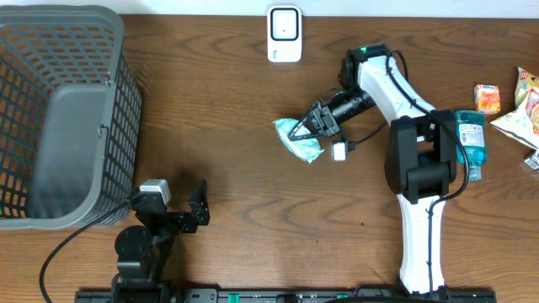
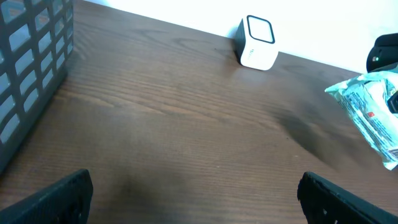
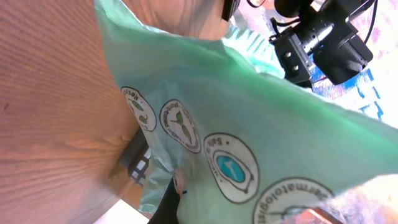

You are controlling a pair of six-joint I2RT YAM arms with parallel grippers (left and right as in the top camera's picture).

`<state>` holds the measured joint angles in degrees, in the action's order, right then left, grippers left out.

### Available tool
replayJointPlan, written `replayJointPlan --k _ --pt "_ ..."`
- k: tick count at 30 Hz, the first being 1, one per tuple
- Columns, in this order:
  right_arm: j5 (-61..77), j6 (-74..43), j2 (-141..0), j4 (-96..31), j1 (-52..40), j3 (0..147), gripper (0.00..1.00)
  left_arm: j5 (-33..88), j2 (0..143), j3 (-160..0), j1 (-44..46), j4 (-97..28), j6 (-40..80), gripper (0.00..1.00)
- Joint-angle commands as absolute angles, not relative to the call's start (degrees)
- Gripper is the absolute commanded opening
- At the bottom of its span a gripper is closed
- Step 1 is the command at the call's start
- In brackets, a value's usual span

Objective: Scan the item barcode

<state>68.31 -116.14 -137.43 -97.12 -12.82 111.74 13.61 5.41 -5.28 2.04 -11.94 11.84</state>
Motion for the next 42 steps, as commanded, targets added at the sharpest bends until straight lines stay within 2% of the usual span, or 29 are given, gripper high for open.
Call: replayJointPlan --k 1,9,16,25,29,31,35,42 --pt "68.9 -117.4 -138.0 -97.5 -12.4 108.8 0.02 13.9 5.1 -4.2 2.2 -13.0 11.7 0.98" --pt "69.4 -117.4 -138.0 -97.5 -12.3 99.8 0.02 13.9 5.1 -4.2 2.2 -13.0 11.7 0.98" --pt "65.3 -117.4 -138.0 -97.6 -12.2 95.5 0.02 13.9 5.1 -4.2 2.2 -13.0 11.7 0.98" --pt "67.7 -117.1 -138.0 -97.5 -11.1 91.4 0.01 13.9 5.1 -4.2 2.2 -13.0 11.7 0.98" --pt "71.8 -106.4 -138.0 -97.5 -10.4 92.2 0.01 13.9 5.1 -4.2 2.2 -13.0 11.7 0.98" --pt "72.4 -96.6 -137.7 -97.6 -10.1 93.8 0.01 13.9 5.1 -4.2 2.2 -13.0 11.7 0.98" --pt "72.6 -89.4 -135.2 -97.6 -10.4 96.5 0.01 13.9 5.1 -4.2 2.2 -13.0 11.7 0.98" --pt "68.7 -84.5 -123.5 -97.5 -12.4 100.7 0.01 13.9 5.1 -4.2 2.2 -13.0 11.7 0.98"
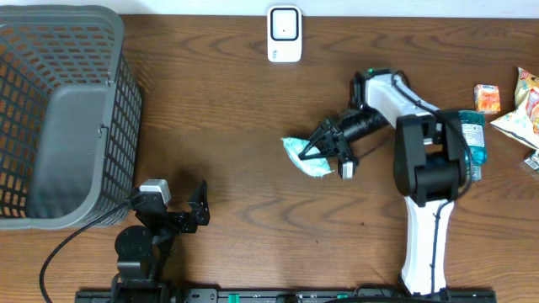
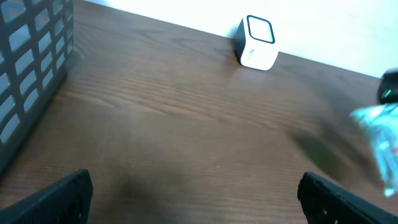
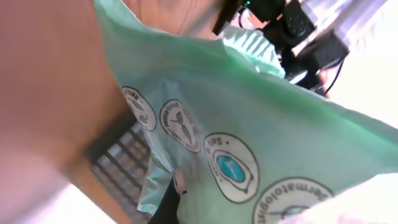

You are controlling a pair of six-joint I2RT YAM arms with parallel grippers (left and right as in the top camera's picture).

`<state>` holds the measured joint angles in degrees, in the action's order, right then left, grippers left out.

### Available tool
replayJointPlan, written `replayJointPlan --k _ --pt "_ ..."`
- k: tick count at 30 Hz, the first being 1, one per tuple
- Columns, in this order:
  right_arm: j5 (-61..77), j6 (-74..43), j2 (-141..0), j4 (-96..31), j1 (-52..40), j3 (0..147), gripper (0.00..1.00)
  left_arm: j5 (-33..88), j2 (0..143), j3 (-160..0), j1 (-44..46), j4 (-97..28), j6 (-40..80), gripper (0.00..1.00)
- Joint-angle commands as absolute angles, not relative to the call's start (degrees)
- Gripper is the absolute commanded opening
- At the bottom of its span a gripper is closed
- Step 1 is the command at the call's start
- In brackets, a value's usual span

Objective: Scan the item barcode

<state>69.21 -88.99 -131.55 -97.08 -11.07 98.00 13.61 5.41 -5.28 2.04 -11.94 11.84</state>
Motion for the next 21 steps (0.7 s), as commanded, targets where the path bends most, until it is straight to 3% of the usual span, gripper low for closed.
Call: replayJointPlan --k 1,4,7,10,13,14,21 --pt "66.9 -83.5 -120.2 -97.5 -13.0 101.0 0.01 13.9 5.1 -4.2 2.2 -13.0 11.7 0.98" --pt "58.0 -84.0 -113.4 -97.5 -14.4 101.3 0.02 13.9 5.1 -4.2 2.2 -13.0 11.7 0.98" --pt "37.4 -84.0 -105.4 -96.9 -17.0 101.3 0.01 13.9 5.1 -4.2 2.2 -13.0 11.7 0.98" --pt "27.2 -82.7 -101.5 -93.2 -19.5 101.3 0.01 13.9 5.1 -4.2 2.2 -13.0 11.7 0.98" --pt "16.9 -75.1 -99.1 -86.0 -22.5 101.3 0.01 13.9 5.1 -4.2 2.2 -13.0 11.7 0.98" --pt "14.9 -65.5 -98.9 -80.1 -24.5 101.3 0.01 13.9 5.1 -4.2 2.2 -13.0 11.7 0.98" --pt "14.7 -42.5 -101.1 -53.2 -28.6 101.2 0.01 13.9 5.1 -4.2 2.2 -13.0 11.7 0.98"
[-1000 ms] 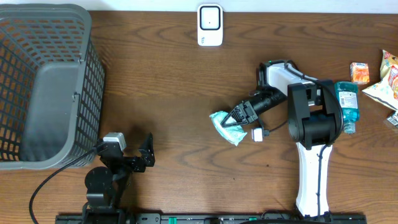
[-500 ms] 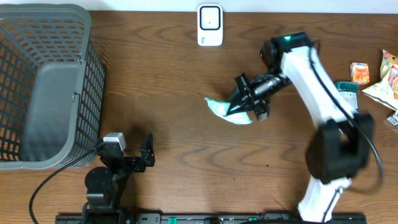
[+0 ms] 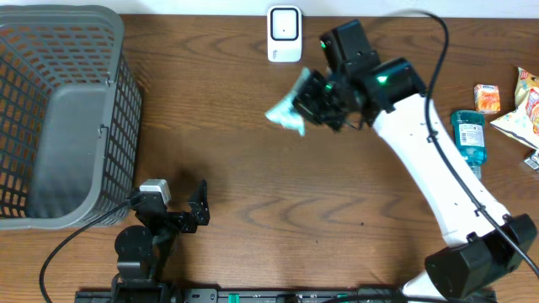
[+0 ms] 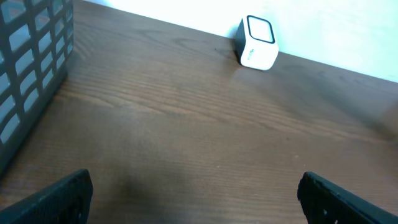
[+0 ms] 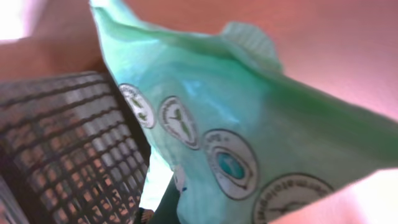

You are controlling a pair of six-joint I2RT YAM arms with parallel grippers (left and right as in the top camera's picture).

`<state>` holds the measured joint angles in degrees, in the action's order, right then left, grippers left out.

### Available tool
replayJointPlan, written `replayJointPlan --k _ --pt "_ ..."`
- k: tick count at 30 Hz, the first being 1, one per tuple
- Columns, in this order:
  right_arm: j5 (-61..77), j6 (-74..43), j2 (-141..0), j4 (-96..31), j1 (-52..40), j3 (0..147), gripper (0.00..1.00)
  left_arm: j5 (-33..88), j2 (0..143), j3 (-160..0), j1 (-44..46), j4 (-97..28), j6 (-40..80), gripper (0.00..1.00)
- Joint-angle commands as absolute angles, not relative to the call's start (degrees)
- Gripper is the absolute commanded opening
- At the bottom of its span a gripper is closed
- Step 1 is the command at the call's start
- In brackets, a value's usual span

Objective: Scan the item barcode
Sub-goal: 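Lift the wet-wipe pack and hold it under the white scanner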

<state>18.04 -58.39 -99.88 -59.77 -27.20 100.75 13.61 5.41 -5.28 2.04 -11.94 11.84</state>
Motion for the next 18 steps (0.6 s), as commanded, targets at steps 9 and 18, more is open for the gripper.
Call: replayJointPlan --k 9,18 --pt "17.1 -40.0 -110.9 -34.1 -26.6 101.3 0.01 13.9 5.1 -4.2 2.2 -13.0 11.7 0.98" --pt "20.6 -50.2 -125.1 -18.8 -20.6 107.9 0.01 13.9 5.1 -4.2 2.2 -13.0 11.7 0.98"
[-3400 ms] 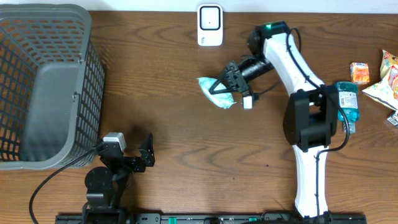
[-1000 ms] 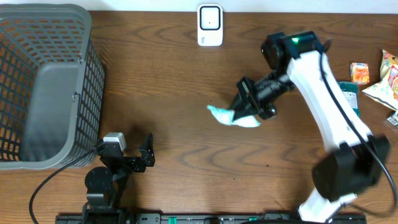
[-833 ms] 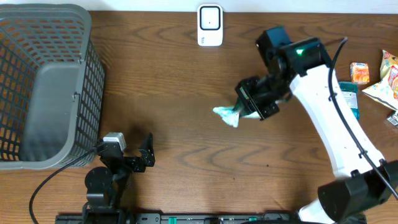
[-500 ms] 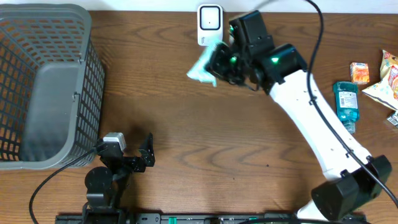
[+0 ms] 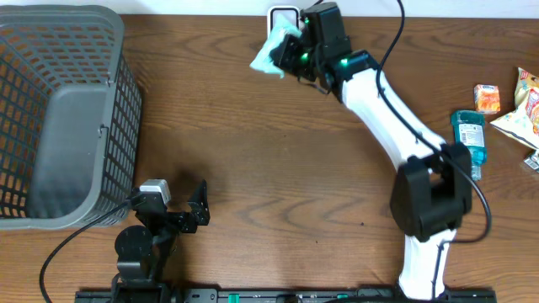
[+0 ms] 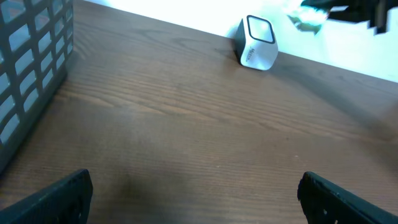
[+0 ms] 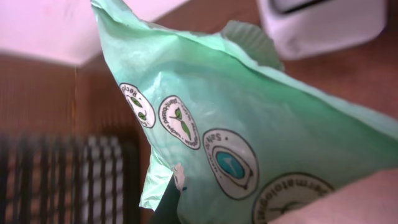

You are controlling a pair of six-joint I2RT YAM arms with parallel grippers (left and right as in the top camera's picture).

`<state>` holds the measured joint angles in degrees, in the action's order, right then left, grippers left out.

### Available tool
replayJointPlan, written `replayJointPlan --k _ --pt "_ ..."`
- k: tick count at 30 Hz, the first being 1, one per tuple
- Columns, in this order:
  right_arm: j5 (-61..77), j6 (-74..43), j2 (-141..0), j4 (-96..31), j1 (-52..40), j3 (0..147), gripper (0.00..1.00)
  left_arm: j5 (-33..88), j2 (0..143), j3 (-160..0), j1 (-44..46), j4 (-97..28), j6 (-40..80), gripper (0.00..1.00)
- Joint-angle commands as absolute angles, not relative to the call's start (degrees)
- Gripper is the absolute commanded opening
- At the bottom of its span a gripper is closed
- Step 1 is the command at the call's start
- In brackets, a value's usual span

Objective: Scan the item barcode
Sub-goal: 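Lift the wet-wipe pack and hold it under the white scanner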

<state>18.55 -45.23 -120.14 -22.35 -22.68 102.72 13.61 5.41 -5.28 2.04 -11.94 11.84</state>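
Note:
My right gripper (image 5: 296, 57) is shut on a green wipes packet (image 5: 271, 54), held in the air at the table's far edge, just left of the white barcode scanner (image 5: 285, 13). The packet (image 7: 249, 130) fills the right wrist view, printed round seals facing the camera, with the scanner (image 7: 323, 22) at the upper right. From the left wrist view the scanner (image 6: 257, 43) stands at the far edge and the packet (image 6: 308, 18) hangs blurred to its right. My left gripper (image 5: 181, 212) rests open at the near left, fingers (image 6: 59, 196) wide apart over bare wood.
A grey mesh basket (image 5: 63, 109) fills the far left. At the right edge lie a blue bottle (image 5: 469, 139), an orange packet (image 5: 487, 97) and snack bags (image 5: 524, 114). The table (image 5: 253, 168) is brown wood.
My right gripper has carried the green packet up and left, from just below the scanner to the far edge beside it. The left arm has not moved.
The right gripper was shut on the packet low over the middle of the table. It stayed there, shifted slightly right. Then it held the packet raised just right of and below the scanner, and now beside it at the far edge.

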Motion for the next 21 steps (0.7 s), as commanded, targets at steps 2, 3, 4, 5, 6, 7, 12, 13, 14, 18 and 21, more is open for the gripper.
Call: replayJointPlan --k 2,3,4,5,6,7,12,13,14,18,21 --pt "22.7 -52.1 -129.5 -17.0 -20.1 111.9 0.01 13.9 5.1 -4.2 2.2 -13.0 11.7 0.98" --pt "23.4 -53.1 -131.5 -16.9 -20.0 114.2 0.01 13.9 5.1 -4.2 2.2 -13.0 11.7 0.98" --pt "24.3 -54.0 -134.2 -17.0 -19.9 117.3 0.01 13.9 5.1 -4.2 2.2 -13.0 11.7 0.98" --pt "25.0 -54.6 -136.4 -17.3 -19.9 120.1 0.01 13.9 5.1 -4.2 2.2 -13.0 11.7 0.98" --pt "25.5 -55.3 -138.5 -17.7 -19.9 122.6 0.01 13.9 5.1 -4.2 2.2 -13.0 11.7 0.98" --pt "25.9 -55.8 -140.2 -18.3 -19.9 125.1 0.01 13.9 5.1 -4.2 2.2 -13.0 11.7 0.98" --pt "24.9 -59.3 -147.9 -22.8 -20.5 134.5 0.01 13.9 5.1 -4.2 2.2 -13.0 11.7 0.98" --pt "24.5 -60.1 -148.7 -22.8 -20.4 134.9 0.01 13.9 5.1 -4.2 2.2 -13.0 11.7 0.98" --pt "24.0 -60.4 -149.1 -22.8 -20.4 135.0 0.01 13.9 5.1 -4.2 2.2 -13.0 11.7 0.98" --pt "21.6 -58.4 -149.1 -24.4 -20.4 135.2 0.01 13.9 5.1 -4.2 2.2 -13.0 11.7 0.98" --pt "21.8 -55.1 -148.7 -28.7 -20.0 137.4 0.01 13.9 5.1 -4.2 2.2 -13.0 11.7 0.98"
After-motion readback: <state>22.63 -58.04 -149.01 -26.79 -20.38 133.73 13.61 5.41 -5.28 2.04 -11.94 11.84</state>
